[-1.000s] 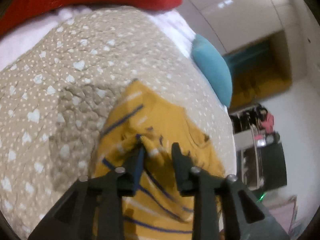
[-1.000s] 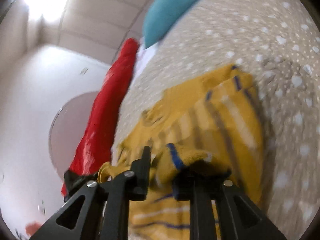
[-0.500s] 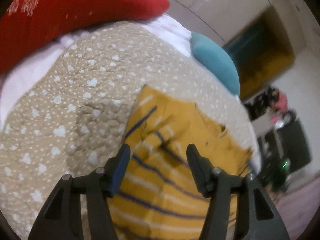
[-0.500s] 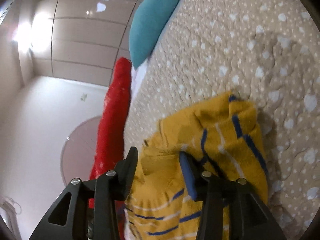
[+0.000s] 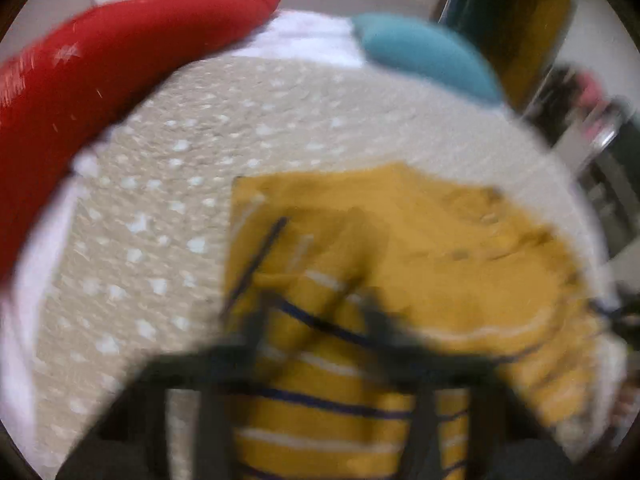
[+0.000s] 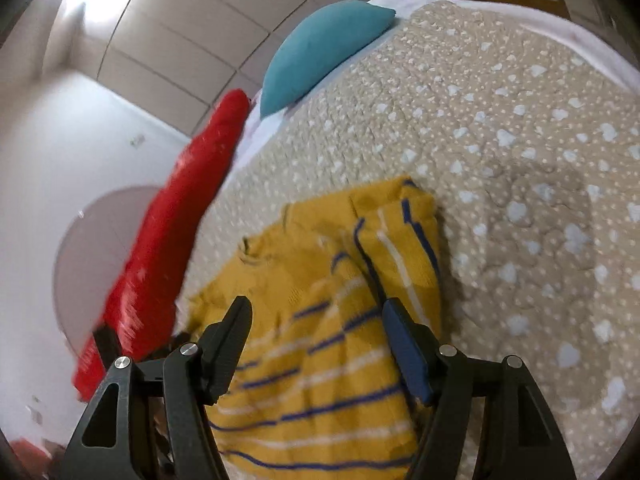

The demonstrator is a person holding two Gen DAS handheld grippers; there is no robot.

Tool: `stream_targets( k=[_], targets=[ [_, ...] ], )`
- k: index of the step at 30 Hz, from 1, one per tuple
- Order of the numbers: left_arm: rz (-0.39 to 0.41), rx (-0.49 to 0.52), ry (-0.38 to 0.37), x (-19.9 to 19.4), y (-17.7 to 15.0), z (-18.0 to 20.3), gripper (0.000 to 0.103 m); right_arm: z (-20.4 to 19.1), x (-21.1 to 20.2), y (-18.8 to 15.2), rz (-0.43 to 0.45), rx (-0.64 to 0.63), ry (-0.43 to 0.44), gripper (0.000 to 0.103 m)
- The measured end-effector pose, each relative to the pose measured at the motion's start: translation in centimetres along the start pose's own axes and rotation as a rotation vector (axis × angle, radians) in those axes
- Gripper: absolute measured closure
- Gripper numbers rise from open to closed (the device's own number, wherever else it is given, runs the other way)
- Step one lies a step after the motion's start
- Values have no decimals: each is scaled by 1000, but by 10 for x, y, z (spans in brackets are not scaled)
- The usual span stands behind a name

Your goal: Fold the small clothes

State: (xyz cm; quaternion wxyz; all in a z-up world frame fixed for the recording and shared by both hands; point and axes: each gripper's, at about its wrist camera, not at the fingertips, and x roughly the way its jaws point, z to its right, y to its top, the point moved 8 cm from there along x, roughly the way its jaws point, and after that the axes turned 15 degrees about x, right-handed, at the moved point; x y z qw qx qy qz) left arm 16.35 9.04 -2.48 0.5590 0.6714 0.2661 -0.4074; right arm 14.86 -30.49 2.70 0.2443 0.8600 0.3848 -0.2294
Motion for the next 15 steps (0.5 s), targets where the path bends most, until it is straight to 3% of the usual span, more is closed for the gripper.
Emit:
stream_targets(
  k=[5, 11, 15],
  targets=[
    [14, -139, 42, -3, -3, -36, 96, -13, 3, -9, 29, -157, -70, 30],
    [49, -226, -38, -9, -14, -41, 88, -51, 47, -22, -6, -278, -107, 38],
    [88, -291, -104, -35, -27, -42, 75, -54, 97, -25, -42, -406, -259, 51]
  ],
)
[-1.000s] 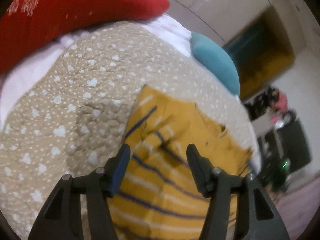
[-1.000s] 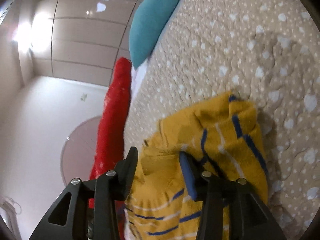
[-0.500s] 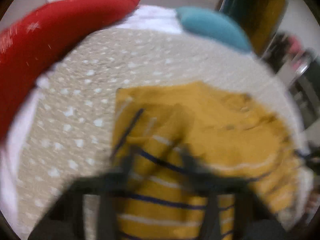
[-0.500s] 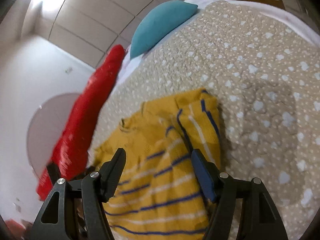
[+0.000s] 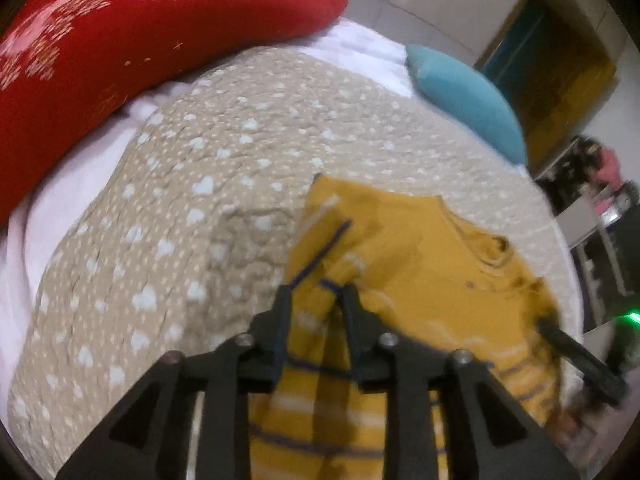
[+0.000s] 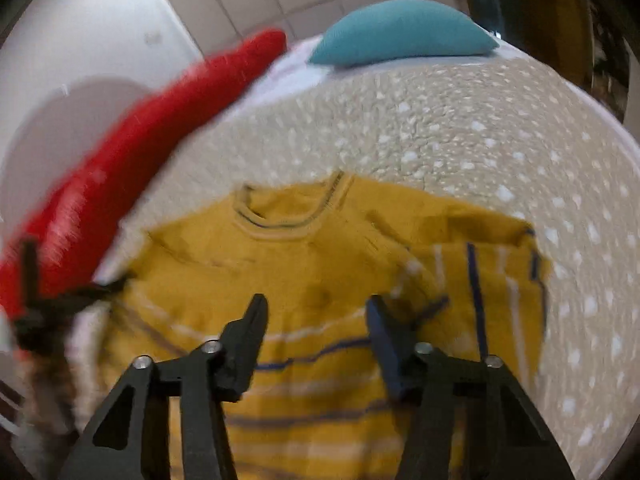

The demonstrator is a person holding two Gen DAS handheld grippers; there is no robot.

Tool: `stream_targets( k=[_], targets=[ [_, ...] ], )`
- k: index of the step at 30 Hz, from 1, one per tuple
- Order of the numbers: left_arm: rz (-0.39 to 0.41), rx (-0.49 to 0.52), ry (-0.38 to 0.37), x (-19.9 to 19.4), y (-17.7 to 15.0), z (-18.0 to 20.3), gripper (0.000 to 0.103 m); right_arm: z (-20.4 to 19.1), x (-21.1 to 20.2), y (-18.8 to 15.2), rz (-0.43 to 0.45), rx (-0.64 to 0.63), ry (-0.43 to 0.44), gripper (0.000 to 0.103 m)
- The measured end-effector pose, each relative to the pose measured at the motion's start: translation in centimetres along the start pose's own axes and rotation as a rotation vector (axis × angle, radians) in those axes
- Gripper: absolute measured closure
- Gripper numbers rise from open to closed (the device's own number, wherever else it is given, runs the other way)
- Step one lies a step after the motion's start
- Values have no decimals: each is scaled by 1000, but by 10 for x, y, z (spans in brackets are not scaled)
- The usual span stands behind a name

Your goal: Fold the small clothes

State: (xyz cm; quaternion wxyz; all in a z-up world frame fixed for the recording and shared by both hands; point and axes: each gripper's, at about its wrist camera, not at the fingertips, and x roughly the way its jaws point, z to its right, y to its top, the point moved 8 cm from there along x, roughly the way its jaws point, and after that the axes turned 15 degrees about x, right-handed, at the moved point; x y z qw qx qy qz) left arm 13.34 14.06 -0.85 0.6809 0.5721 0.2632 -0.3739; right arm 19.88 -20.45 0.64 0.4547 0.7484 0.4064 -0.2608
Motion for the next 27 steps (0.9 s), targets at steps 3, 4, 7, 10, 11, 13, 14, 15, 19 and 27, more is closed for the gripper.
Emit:
stream_targets(
  k=[3, 4, 7, 10, 11, 13, 14, 15, 19, 27],
  targets=[
    [68, 21, -2, -37, -14, 3, 56, 19, 28, 17, -3, 48, -100, 57],
    [84, 30, 9, -45, -19, 4, 47, 26, 30, 23, 12, 86, -109, 58],
    [113, 61, 49, -71, -41, 4, 33, 33, 21, 31, 35, 192, -72, 57],
    [113, 56, 54, -86, -68, 4, 27, 28, -7, 23, 79, 175, -48, 54],
    [108, 41, 45, -89, -77, 4, 26, 25, -20, 16, 88, 147, -38, 54],
    [93, 6, 25, -91, -95, 5, 26, 20, -45, -3, 94, 92, -22, 54],
    [85, -12, 17, -93, -105, 6, 26, 18, -57, -14, 97, 61, -16, 54],
    [81, -21, 16, -95, -112, 8, 26, 17, -69, -26, 102, 31, -15, 54],
    [70, -12, 70, -105, -141, 18, 24, 22, -98, -74, 94, -22, 9, 54],
    [91, -52, 173, -141, -168, -12, 21, 81, -96, -114, 67, 52, -120, 59]
  ],
)
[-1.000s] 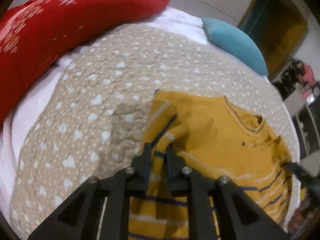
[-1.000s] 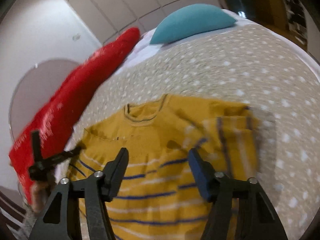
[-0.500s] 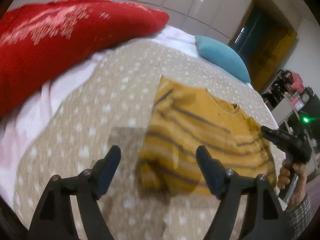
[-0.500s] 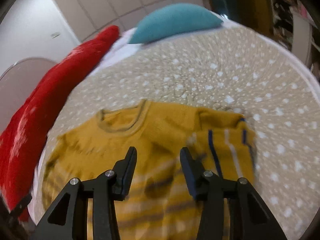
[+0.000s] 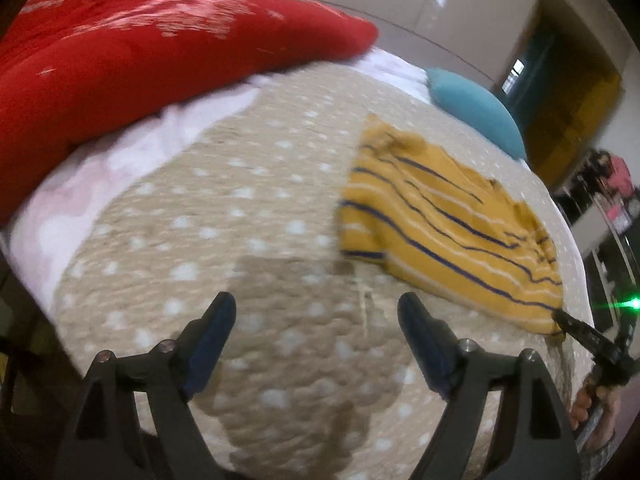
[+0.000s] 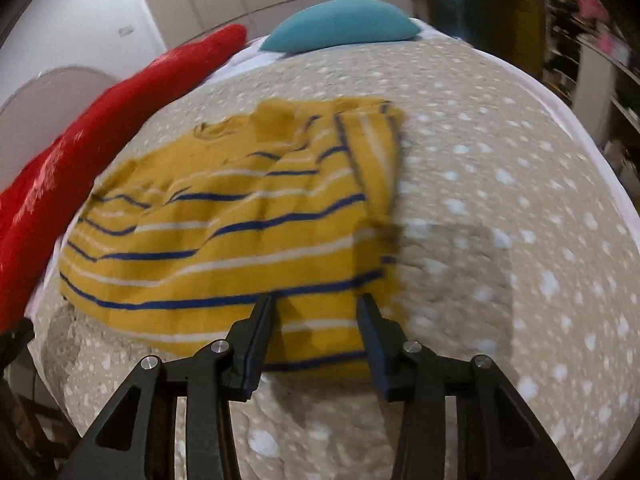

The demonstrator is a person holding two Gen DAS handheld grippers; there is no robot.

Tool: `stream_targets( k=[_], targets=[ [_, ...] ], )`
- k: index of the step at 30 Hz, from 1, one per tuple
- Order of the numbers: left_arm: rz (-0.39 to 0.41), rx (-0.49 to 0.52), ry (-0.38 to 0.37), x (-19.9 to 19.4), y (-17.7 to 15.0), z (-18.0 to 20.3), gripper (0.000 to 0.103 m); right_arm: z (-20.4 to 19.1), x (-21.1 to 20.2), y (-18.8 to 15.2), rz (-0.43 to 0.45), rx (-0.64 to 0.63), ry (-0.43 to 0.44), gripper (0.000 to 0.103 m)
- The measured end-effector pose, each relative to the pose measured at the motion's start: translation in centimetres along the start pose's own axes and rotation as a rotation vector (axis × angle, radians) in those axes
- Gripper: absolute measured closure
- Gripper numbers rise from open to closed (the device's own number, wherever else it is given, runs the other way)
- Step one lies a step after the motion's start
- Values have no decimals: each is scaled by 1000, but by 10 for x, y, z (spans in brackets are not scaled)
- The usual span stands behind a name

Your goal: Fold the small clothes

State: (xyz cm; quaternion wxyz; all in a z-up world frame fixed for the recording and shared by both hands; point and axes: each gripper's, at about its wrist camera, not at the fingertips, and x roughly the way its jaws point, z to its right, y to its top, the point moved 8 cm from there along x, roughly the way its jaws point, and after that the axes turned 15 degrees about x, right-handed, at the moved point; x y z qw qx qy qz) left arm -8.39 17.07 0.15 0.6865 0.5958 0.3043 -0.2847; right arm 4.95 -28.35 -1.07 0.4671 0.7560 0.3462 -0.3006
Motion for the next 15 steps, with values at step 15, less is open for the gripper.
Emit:
stream_targets(
  k=[15],
  targets=[
    [13, -36, 114, -18, -31, -60, 18, -231, 6, -102, -82, -516, 252, 68]
  ],
)
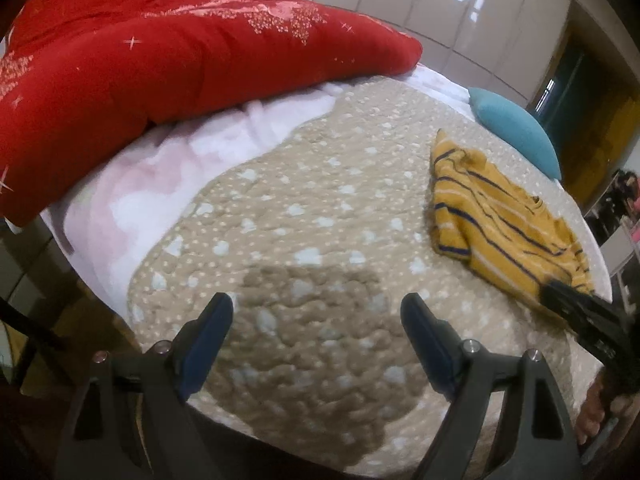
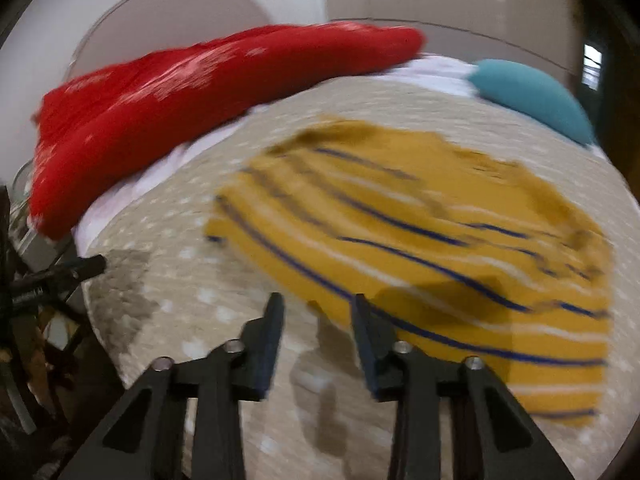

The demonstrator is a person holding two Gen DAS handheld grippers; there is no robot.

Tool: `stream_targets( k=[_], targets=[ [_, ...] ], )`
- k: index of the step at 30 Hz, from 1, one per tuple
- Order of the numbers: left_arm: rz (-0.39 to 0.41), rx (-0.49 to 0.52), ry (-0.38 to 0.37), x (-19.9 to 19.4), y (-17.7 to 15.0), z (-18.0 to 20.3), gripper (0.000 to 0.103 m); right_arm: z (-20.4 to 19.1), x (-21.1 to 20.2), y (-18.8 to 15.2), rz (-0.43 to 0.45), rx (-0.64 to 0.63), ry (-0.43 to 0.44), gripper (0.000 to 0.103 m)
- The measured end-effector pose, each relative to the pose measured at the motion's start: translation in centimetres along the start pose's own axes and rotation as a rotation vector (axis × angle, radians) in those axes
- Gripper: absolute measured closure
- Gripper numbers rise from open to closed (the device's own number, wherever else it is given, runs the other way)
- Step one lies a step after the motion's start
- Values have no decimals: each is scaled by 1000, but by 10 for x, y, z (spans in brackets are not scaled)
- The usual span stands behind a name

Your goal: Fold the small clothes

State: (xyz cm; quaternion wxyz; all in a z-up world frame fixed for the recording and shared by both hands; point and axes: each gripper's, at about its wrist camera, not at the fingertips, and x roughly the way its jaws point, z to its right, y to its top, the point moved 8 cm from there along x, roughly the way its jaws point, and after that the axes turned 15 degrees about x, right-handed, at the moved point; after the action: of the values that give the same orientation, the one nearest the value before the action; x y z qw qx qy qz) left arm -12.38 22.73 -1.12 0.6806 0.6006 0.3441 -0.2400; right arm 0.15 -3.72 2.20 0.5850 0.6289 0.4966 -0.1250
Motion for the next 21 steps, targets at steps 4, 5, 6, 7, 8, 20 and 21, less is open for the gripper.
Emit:
stream_targets(
  k=[4, 5, 6, 7, 8, 20, 21],
  targets=[
    [16, 14, -5, -4, -5, -6, 18, -51, 39, 4, -31, -88, 26, 68],
    [15, 14, -7, -4, -7, -7, 18, -58, 47, 4, -35, -105, 22, 68],
    [15, 13, -10, -4, -8, -8, 18, -66, 56, 4, -41, -130, 19, 68],
    [16, 10, -14, -5, -9, -9, 18, -74, 65, 5, -45, -158, 12, 68],
    [17, 6, -19, -5, -9, -10, 18, -80, 71, 5, -42, -186, -4, 68],
    [15, -16, -63, -3, -13, -10, 18, -95, 100, 39, -72, -23, 95, 89],
    [18, -14, -66, -5, -12, -9, 18, -95, 97, 40, -91, 10, 144, 86]
  ],
)
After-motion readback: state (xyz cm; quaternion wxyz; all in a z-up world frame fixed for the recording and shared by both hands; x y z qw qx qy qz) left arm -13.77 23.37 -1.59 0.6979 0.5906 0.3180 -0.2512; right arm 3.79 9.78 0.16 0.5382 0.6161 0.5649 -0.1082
